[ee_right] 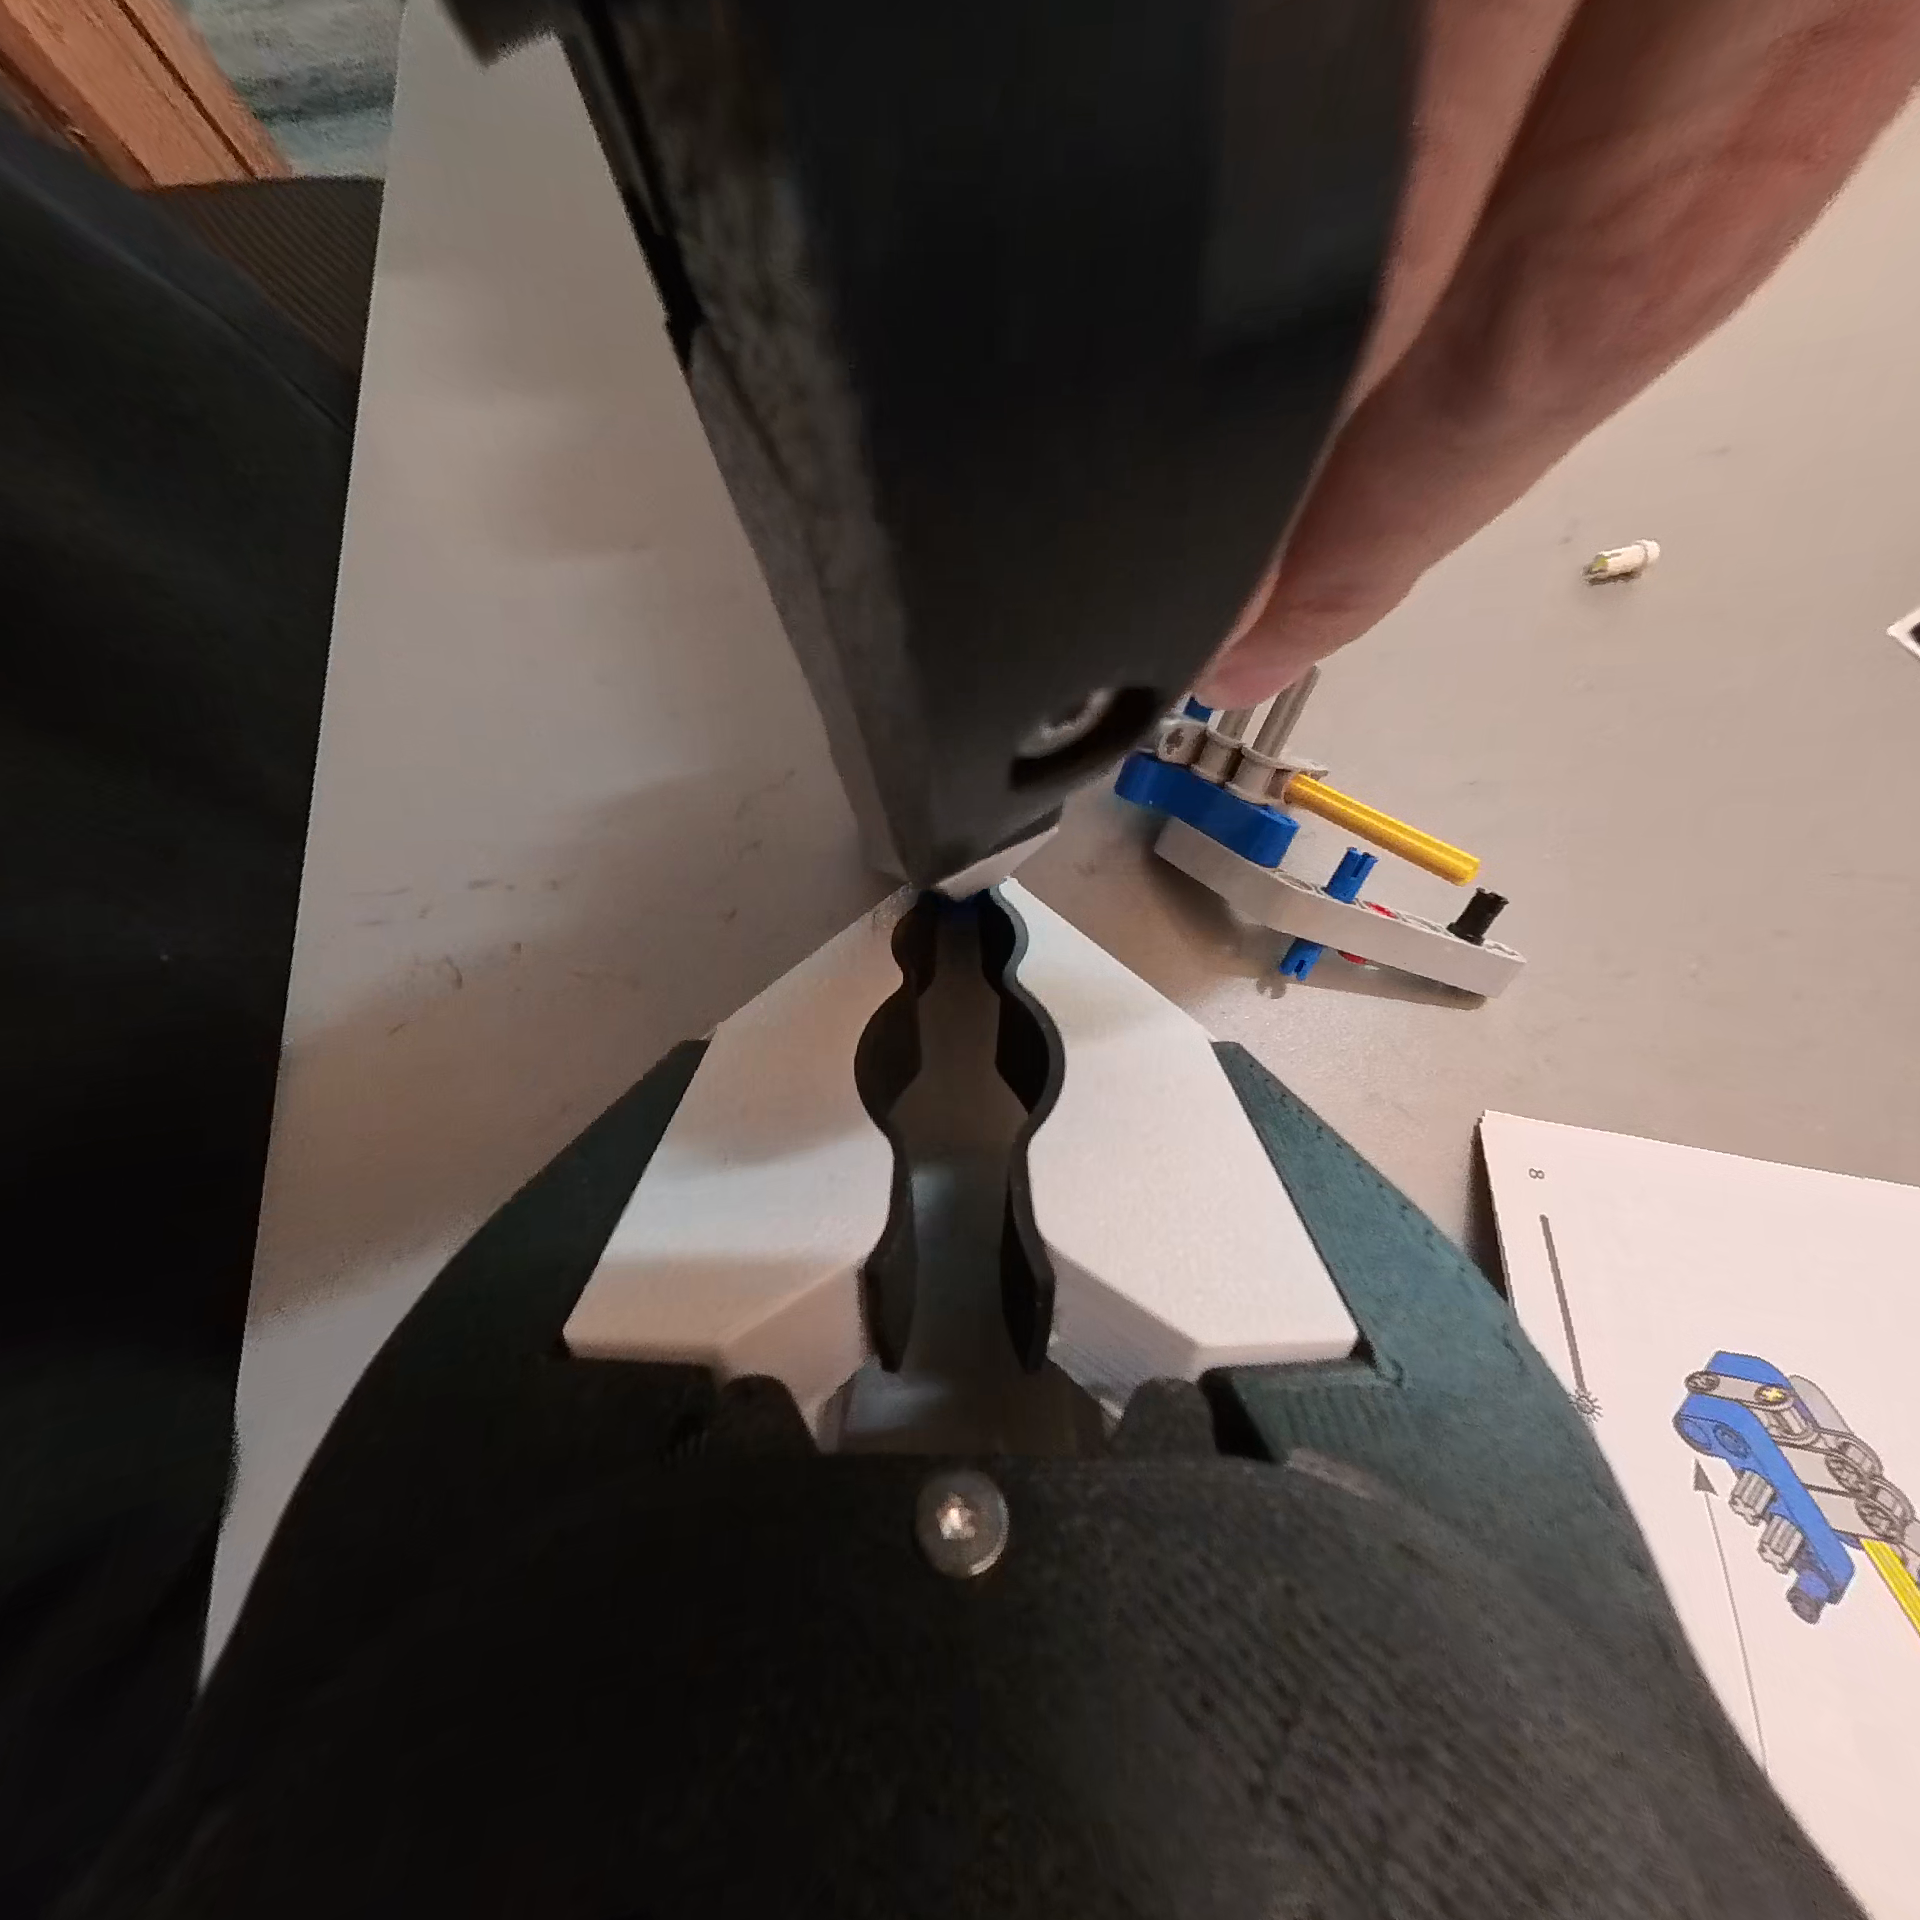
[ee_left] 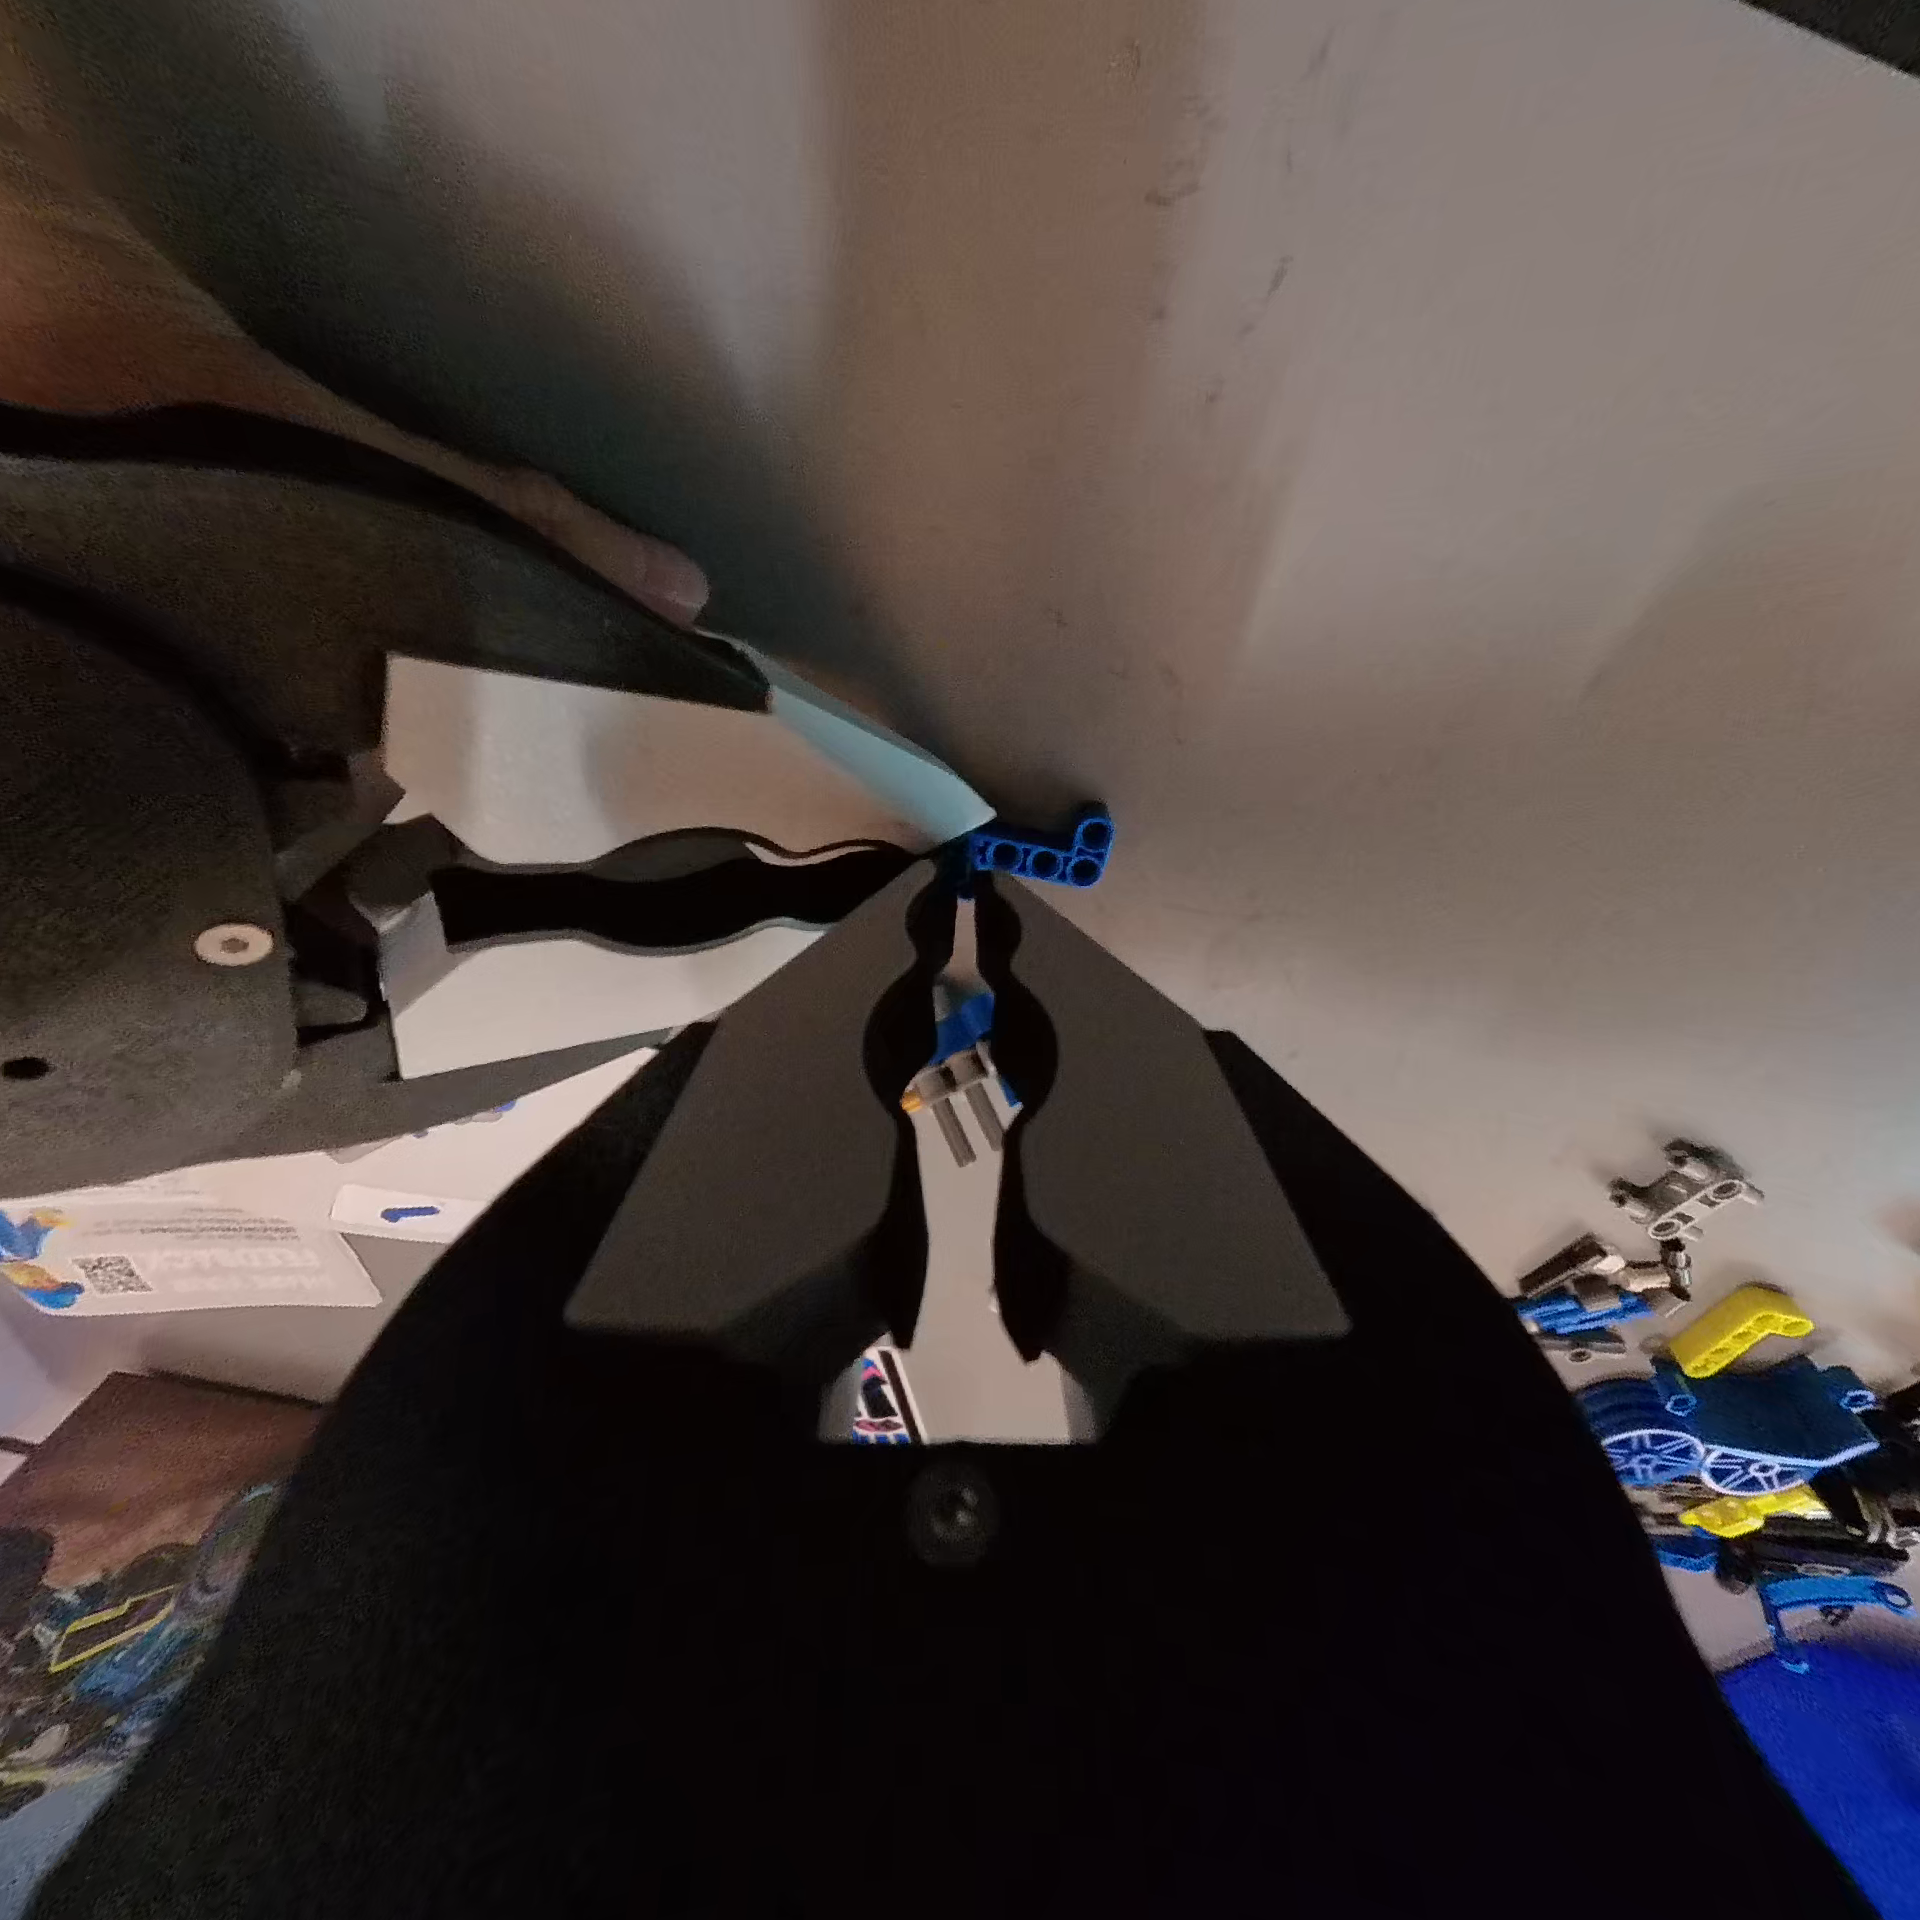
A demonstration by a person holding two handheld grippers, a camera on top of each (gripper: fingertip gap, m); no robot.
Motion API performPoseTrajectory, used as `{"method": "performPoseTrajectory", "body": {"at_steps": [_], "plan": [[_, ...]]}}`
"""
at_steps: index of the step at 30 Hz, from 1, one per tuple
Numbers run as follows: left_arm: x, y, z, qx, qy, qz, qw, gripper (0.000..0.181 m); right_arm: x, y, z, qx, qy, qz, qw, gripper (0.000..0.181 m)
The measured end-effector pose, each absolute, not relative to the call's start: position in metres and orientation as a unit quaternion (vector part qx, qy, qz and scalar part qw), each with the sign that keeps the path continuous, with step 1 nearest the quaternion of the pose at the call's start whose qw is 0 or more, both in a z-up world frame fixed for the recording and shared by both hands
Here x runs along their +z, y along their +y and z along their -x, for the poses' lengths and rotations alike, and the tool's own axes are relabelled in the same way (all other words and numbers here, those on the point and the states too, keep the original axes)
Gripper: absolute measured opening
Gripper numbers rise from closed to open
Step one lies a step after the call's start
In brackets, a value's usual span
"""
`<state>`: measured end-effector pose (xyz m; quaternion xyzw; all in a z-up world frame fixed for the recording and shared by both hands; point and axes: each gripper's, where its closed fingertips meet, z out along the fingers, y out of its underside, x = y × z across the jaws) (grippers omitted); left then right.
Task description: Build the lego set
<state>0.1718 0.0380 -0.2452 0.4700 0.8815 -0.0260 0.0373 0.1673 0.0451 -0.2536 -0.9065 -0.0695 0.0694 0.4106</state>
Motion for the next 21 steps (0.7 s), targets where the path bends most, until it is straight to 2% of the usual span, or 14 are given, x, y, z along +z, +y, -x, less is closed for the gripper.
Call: {"method": "performPoseTrajectory", "body": {"at_steps": [1, 13, 21], "plan": [[-0.245, 0.038, -0.172, -0.025, 0.883, -0.467, 0.036, 0.0, -0.253, 0.045, -0.167, 0.074, -0.068, 0.906, 0.41, 0.006], [-0.251, 0.036, -0.167, -0.007, 0.893, -0.446, 0.05, 0.0, -0.253, 0.041, -0.164, 0.061, -0.095, 0.904, 0.412, 0.013], [-0.237, 0.032, -0.167, -0.184, 0.938, -0.284, 0.078, 0.002, -0.253, 0.041, -0.163, 0.057, -0.098, 0.904, 0.413, 0.016]]}}
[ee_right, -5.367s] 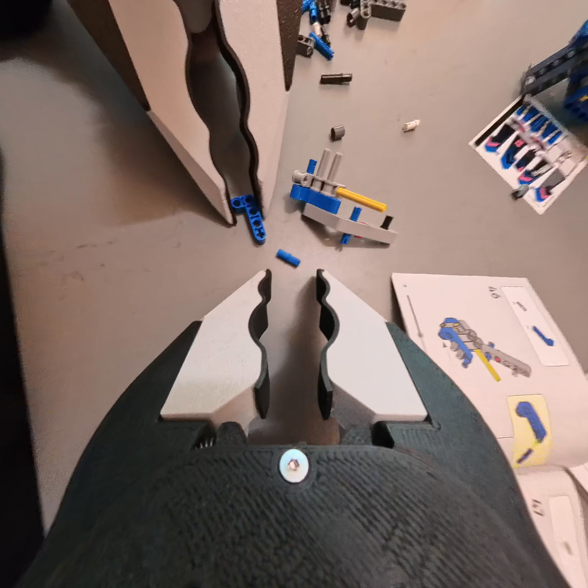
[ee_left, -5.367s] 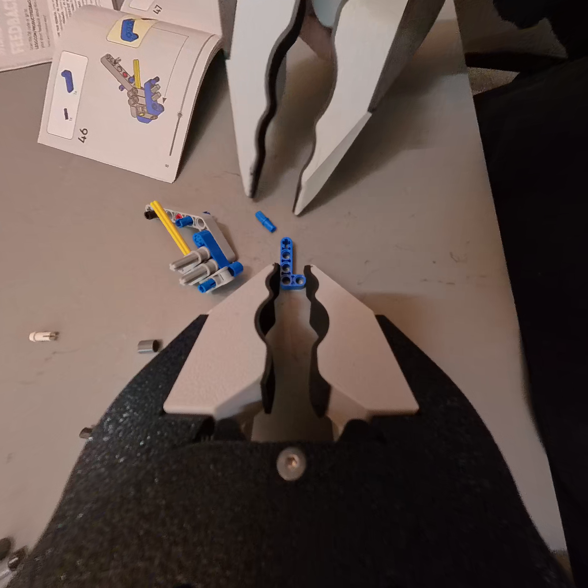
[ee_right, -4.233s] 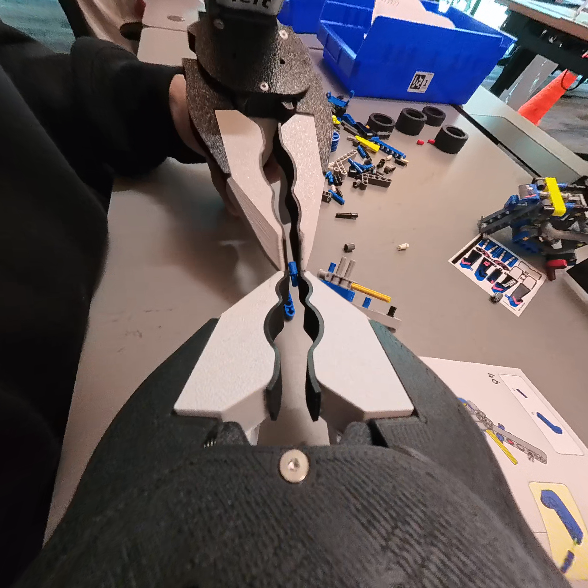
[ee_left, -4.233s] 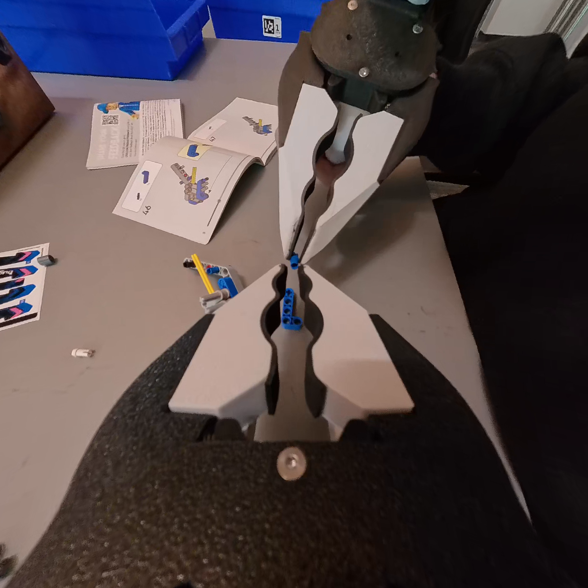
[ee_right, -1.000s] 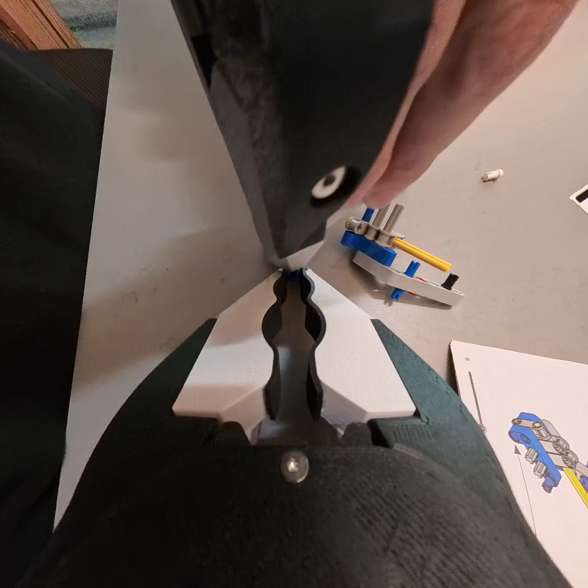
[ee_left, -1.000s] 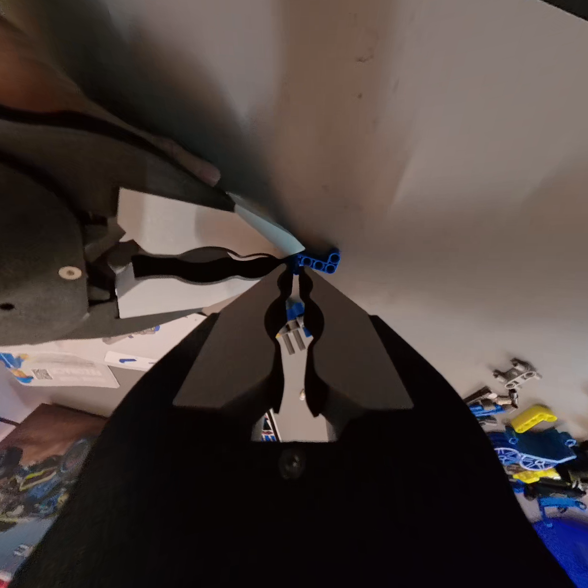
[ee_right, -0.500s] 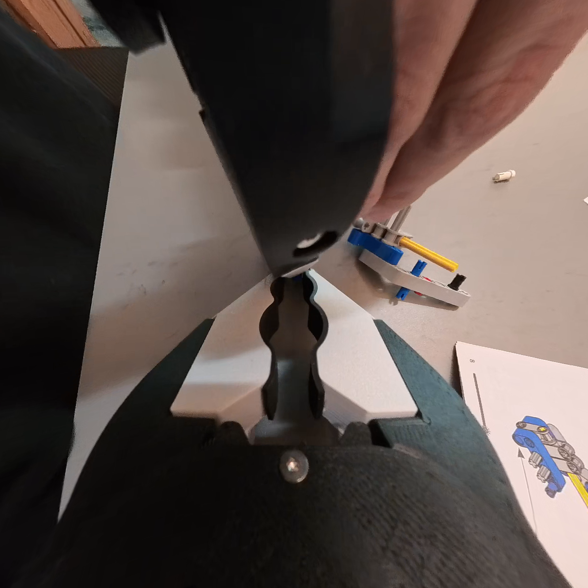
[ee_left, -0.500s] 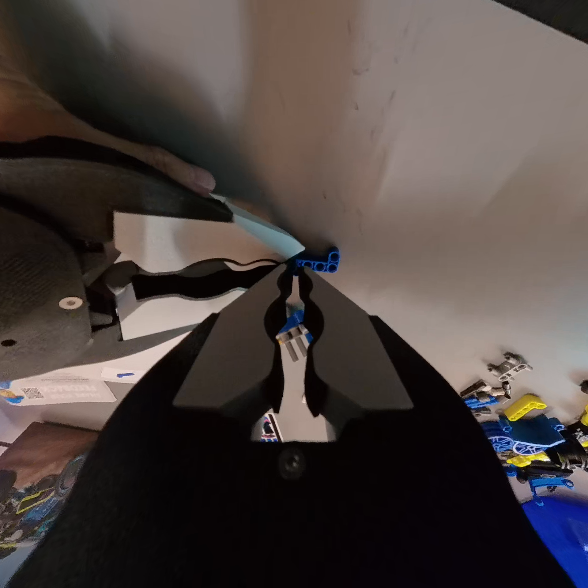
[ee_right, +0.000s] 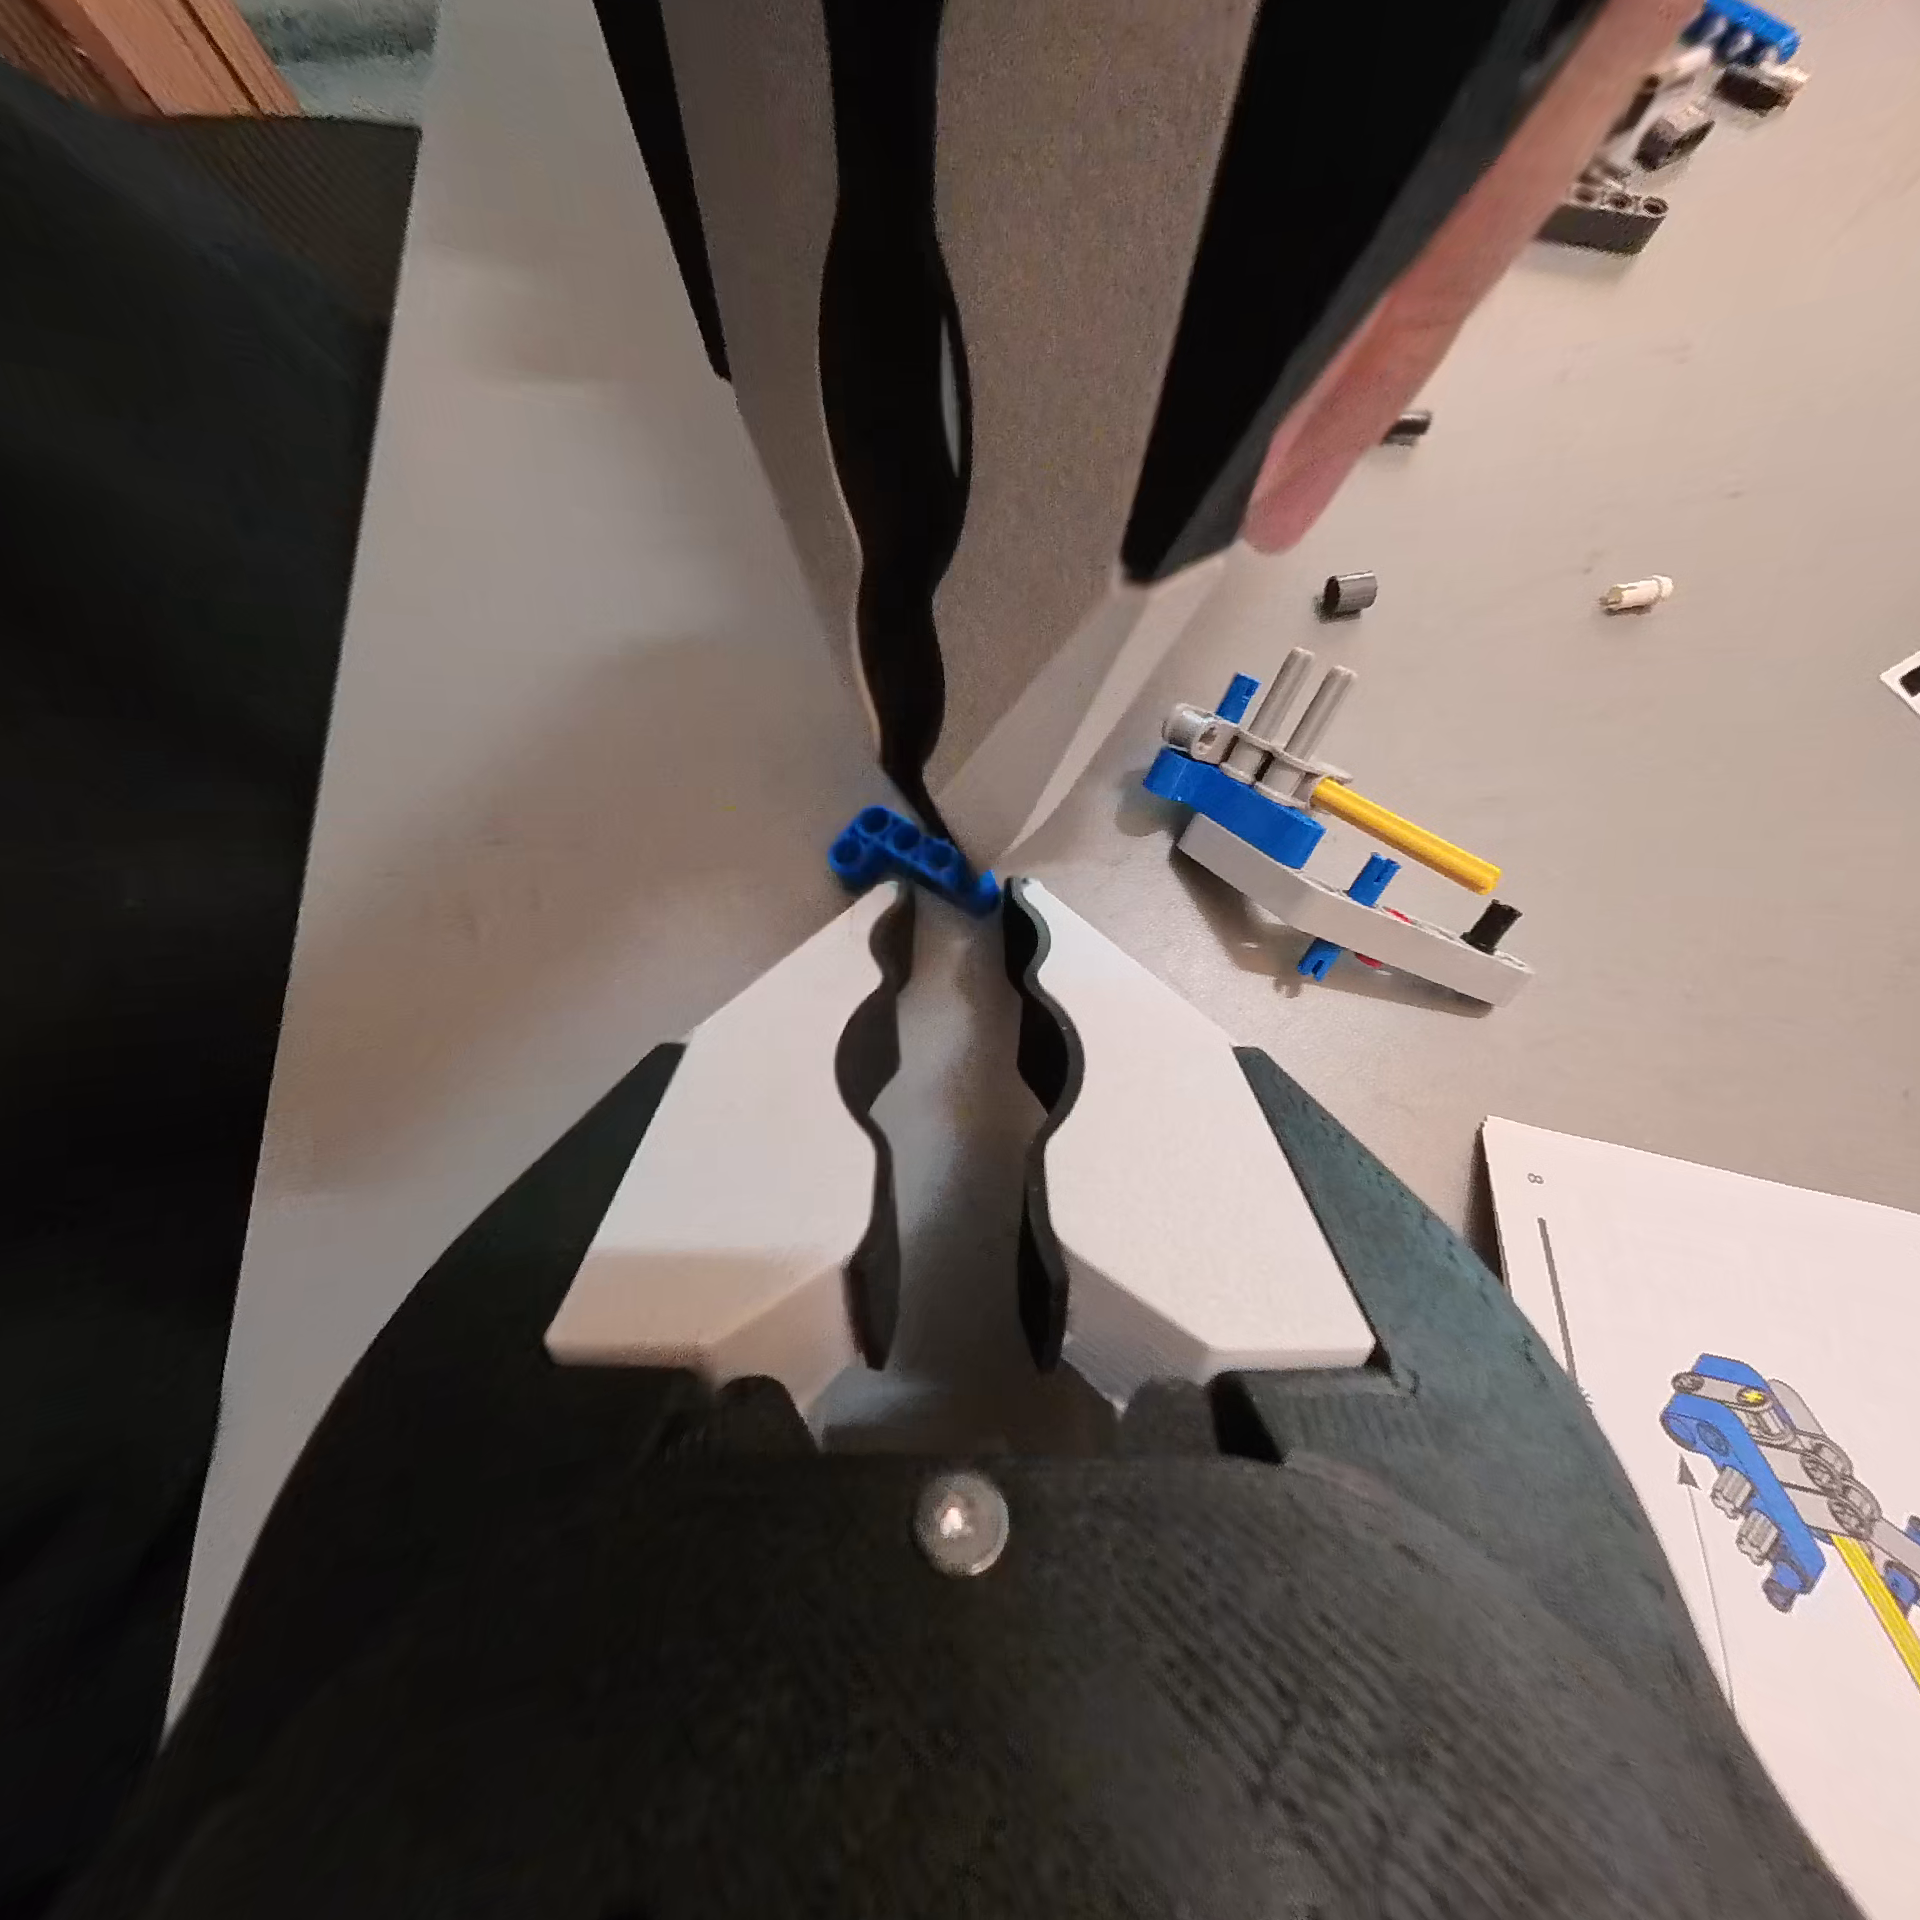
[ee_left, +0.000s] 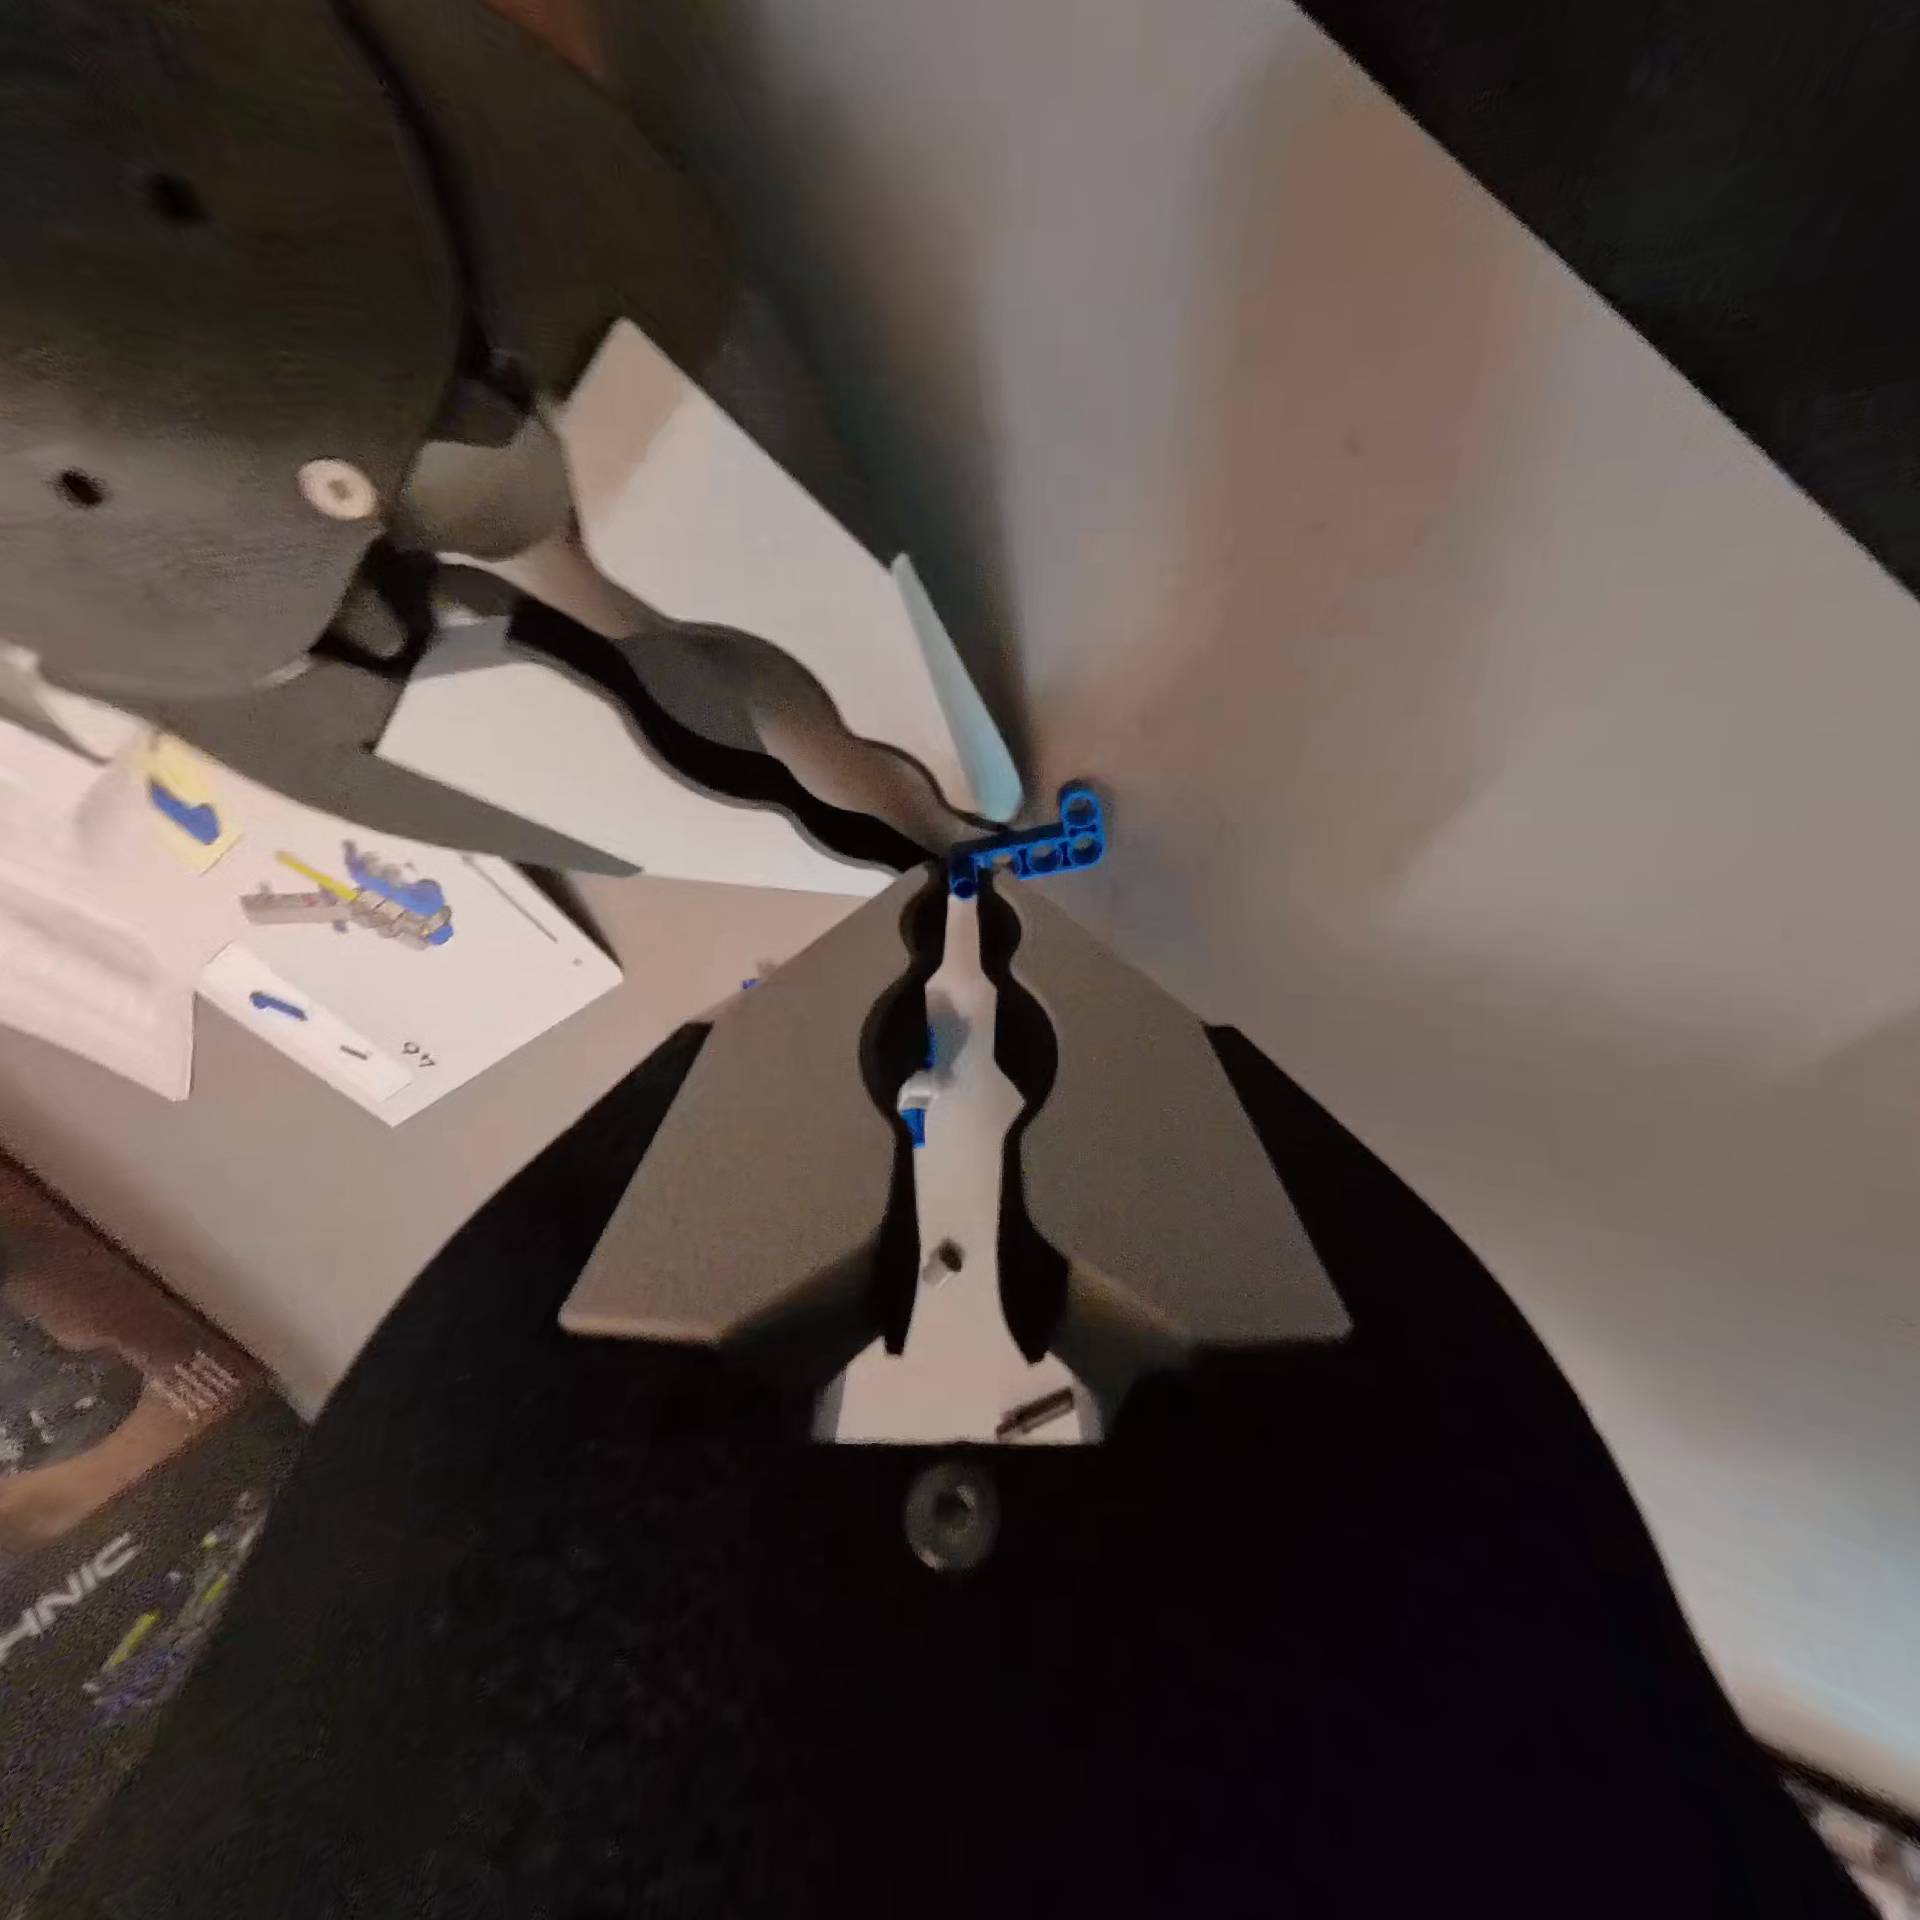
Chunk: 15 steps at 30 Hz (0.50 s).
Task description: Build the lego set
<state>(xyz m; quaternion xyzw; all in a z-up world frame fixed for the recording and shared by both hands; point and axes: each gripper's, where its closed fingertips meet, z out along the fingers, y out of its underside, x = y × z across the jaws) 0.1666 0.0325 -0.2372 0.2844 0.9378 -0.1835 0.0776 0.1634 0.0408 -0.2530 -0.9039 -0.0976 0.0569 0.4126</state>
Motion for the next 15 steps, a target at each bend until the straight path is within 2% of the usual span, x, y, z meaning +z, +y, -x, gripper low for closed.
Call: {"method": "performPoseTrajectory", "body": {"at_steps": [7, 12, 15], "plan": [[-0.23, 0.043, -0.173, -0.21, 0.949, -0.208, 0.112, 0.023, -0.252, 0.041, -0.163, 0.083, -0.087, 0.903, 0.411, 0.017], [-0.222, 0.039, -0.167, -0.302, 0.949, 0.079, 0.04, 0.027, -0.253, 0.04, -0.166, 0.065, -0.089, 0.904, 0.413, 0.024], [-0.23, 0.027, -0.151, -0.365, 0.905, 0.22, -0.008, 0.036, -0.253, 0.041, -0.166, 0.059, -0.098, 0.904, 0.413, 0.025]]}}
